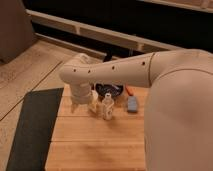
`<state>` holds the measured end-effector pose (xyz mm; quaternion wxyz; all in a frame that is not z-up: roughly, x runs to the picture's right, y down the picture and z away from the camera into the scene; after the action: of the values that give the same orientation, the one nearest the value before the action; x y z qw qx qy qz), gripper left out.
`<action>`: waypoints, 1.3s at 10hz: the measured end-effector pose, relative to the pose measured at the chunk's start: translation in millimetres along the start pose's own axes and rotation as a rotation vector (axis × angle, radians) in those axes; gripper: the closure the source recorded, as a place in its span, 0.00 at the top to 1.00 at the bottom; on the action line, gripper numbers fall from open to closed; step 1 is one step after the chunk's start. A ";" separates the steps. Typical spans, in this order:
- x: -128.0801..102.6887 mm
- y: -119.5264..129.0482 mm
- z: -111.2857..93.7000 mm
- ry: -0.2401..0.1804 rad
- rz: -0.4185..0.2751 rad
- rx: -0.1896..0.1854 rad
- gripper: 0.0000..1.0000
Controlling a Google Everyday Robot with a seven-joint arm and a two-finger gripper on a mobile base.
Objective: Knock the bottle over
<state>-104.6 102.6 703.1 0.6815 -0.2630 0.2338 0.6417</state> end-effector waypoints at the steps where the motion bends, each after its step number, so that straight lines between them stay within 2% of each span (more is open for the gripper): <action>1: 0.0 0.0 0.0 0.000 0.000 0.000 0.65; 4: -0.2 -0.1 0.7 0.004 0.002 -0.002 0.65; 8: -18.3 -13.4 23.5 0.084 0.019 -0.018 0.65; 10: -33.6 -14.7 27.3 0.097 0.017 -0.032 0.65; 13: -50.0 -42.6 37.9 0.126 0.075 -0.021 0.65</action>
<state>-66.2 88.4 767.0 0.6382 -0.3012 0.2790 0.6512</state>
